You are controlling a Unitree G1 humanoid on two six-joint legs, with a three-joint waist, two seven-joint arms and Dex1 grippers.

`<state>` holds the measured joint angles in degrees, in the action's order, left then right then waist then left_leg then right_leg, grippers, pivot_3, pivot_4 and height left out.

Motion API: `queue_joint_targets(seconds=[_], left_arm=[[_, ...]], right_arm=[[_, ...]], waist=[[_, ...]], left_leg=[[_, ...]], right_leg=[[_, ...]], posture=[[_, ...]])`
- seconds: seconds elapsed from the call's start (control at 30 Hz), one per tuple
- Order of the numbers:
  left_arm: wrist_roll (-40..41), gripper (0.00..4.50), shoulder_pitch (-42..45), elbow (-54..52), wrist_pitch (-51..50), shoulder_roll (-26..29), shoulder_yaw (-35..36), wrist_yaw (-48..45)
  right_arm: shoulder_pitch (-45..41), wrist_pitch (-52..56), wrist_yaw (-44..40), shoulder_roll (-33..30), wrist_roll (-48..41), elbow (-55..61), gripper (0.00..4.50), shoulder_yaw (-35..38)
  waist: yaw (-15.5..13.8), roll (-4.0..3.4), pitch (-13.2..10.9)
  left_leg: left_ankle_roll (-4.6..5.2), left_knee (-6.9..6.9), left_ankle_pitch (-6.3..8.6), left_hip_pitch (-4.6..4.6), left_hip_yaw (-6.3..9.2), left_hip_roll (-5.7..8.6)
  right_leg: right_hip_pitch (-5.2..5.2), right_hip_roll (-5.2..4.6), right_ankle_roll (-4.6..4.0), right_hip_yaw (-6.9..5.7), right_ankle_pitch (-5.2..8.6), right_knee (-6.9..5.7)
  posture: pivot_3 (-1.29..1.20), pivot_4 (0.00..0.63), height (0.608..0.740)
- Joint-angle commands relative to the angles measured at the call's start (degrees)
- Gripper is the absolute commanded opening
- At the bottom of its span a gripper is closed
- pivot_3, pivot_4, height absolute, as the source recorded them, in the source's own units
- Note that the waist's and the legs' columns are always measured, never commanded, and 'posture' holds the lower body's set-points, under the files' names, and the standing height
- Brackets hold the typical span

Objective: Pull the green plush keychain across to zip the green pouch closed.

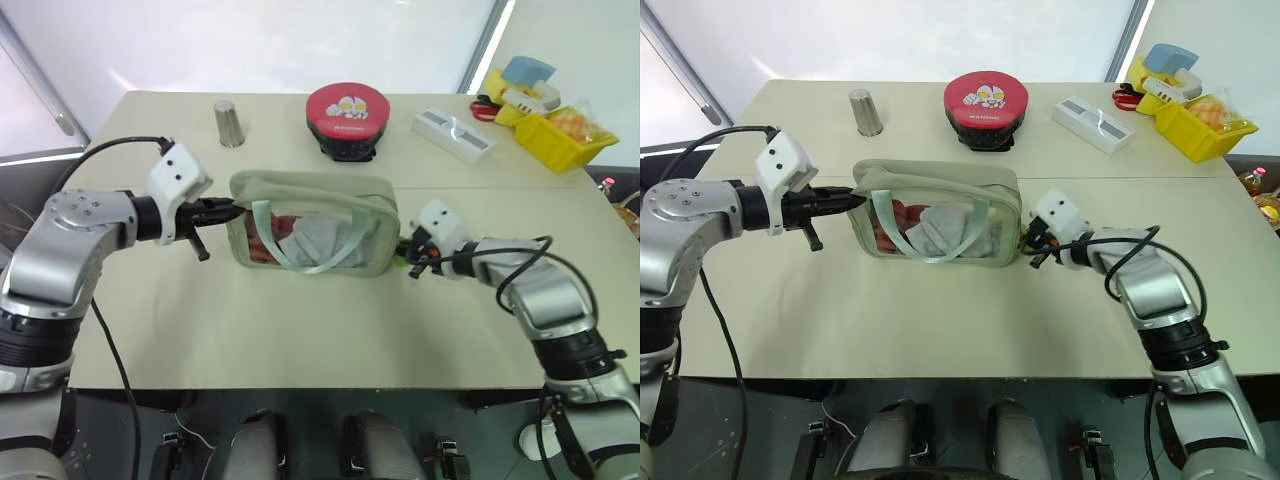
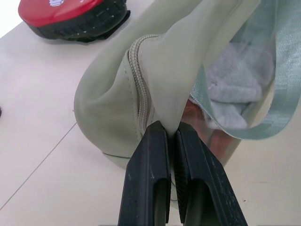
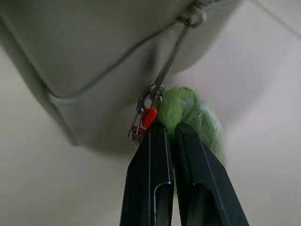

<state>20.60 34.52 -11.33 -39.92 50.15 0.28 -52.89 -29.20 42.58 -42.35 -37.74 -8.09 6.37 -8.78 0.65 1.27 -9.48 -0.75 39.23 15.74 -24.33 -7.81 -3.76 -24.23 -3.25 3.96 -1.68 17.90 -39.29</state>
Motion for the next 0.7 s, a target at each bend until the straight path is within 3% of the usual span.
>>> queue_joint_targets(seconds=[0.03, 0.13, 0.17, 0.27, 0.47, 0.57, 0.7], left_arm=[[-0.64, 0.0, -0.53, -0.68, -0.76, 1.11, 0.48, 0.36], [-0.36, 0.0, -0.76, -1.05, -0.98, 1.39, 0.82, 0.33], [-0.13, 0.36, -0.65, -0.99, -0.95, 1.26, 1.14, 0.39], [1.42, 1.51, 0.15, -0.59, -1.65, 1.12, 2.35, -0.4], [4.97, 4.5, 1.42, 2.35, -3.22, 4.11, 6.01, -3.75], [7.75, 4.5, 1.54, 3.06, -5.35, 6.45, 8.58, -5.73], [8.64, 4.5, 1.76, 4.82, -5.89, 9.37, 10.68, -6.99]], right_arm=[[1.2, -3.45, -0.46, -0.74, 1.65, -0.78, 0.03, -1.18], [-0.98, -4.56, -0.97, -0.81, 0.71, -2.6, 0.03, 1.21], [-2.33, -4.26, -1.9, -1.12, -0.38, -3.17, 0.34, 2.43], [-6.4, -3.53, -5.98, -3.69, -2.97, -4.7, 1.46, 4.98], [-14.4, -8.91, -19.03, -14.49, -4.68, -10.34, 4.46, 5.95], [-18.37, -5.65, -25.19, -17.32, -8.99, -9.93, 4.46, 7.44], [-23.12, 6.34, -30.35, -18.57, -18.99, -5.07, 4.46, 10.1]], waist=[[0.05, 0.0, 0.0], [0.07, 0.0, 0.0], [0.07, 0.0, 0.0], [0.08, -0.02, -0.01], [0.07, -0.03, -0.04], [0.35, -0.04, -0.05], [0.41, -0.06, -0.06]], left_leg=[[0.0, 0.0, 0.0, 0.0, 0.0, 0.0], [0.0, 0.0, 0.0, 0.02, 0.0, 0.0], [0.0, 0.0, 0.0, 0.03, 0.0, 0.0], [0.0, -0.01, 0.0, 0.02, -0.01, 0.0], [0.01, -0.04, 0.0, -0.03, -0.01, 0.0], [0.01, -0.05, 0.0, -0.03, -0.03, -0.01], [0.01, -0.07, 0.0, -0.02, -0.03, -0.06]], right_leg=[[0.0, 0.0, 0.0, 0.0, 0.0, 0.0], [0.01, 0.01, 0.0, 0.01, 0.0, 0.0], [0.02, 0.01, 0.0, 0.01, 0.0, 0.0], [0.0, 0.02, 0.0, 0.01, 0.0, 0.0], [-0.06, 0.02, 0.0, 0.02, 0.0, 0.05], [-0.08, 0.02, 0.0, 0.02, 0.0, 0.07], [-0.1, 0.04, 0.0, 0.02, 0.0, 0.03]], posture=[[0.0, 0.15, 0.74], [0.0, 0.15, 0.74], [0.0, 0.15, 0.74], [0.0, 0.15, 0.74], [0.0, 0.15, 0.74], [0.0, 0.15, 0.74], [0.0, 0.15, 0.74]])
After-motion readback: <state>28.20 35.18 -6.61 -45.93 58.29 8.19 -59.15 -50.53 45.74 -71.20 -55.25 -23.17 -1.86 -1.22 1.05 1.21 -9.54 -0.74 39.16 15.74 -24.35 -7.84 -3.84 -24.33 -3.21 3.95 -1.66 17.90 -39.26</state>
